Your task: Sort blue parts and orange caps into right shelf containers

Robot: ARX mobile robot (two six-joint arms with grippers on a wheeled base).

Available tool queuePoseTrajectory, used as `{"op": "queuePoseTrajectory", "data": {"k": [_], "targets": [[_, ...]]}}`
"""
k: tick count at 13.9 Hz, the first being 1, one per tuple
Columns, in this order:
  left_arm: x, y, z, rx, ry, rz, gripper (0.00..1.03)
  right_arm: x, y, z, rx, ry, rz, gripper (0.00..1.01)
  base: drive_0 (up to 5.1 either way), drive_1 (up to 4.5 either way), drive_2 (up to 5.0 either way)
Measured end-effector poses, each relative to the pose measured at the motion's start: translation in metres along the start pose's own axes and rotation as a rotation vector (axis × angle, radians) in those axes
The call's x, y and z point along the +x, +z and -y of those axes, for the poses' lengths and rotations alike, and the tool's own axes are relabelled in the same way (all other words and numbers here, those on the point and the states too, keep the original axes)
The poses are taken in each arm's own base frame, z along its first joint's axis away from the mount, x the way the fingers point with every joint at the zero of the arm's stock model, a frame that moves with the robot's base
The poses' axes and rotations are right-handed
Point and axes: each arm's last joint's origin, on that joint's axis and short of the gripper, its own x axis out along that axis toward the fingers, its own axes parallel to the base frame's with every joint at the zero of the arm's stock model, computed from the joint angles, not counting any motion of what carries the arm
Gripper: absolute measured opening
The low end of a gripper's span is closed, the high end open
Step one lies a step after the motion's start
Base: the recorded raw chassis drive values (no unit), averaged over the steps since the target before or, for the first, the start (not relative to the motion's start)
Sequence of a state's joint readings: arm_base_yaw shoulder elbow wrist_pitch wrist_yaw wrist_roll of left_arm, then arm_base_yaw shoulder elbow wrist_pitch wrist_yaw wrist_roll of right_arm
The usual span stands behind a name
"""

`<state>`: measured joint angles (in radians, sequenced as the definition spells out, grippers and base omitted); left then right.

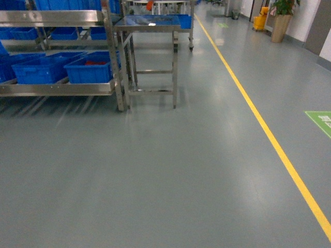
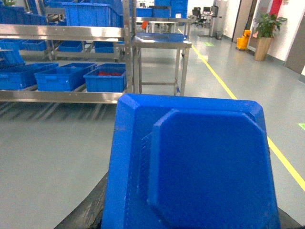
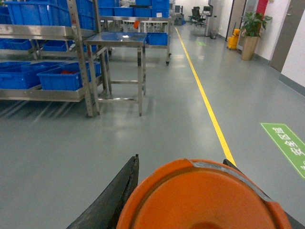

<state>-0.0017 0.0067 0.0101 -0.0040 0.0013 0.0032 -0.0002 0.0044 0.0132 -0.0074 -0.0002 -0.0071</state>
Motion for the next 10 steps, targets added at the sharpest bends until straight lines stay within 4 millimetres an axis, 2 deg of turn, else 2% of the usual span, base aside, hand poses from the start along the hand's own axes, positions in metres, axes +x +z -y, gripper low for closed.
{"op": "queuePoseTrajectory", "data": {"k": [10], "targets": [[0.0000,-0.0003,0.0000,0.000,0.001,-0.003,0.44,0.0000,0.0000,0.0000,0.000,0.000,0.000,0.45,0.0,4.32,-4.3]]}}
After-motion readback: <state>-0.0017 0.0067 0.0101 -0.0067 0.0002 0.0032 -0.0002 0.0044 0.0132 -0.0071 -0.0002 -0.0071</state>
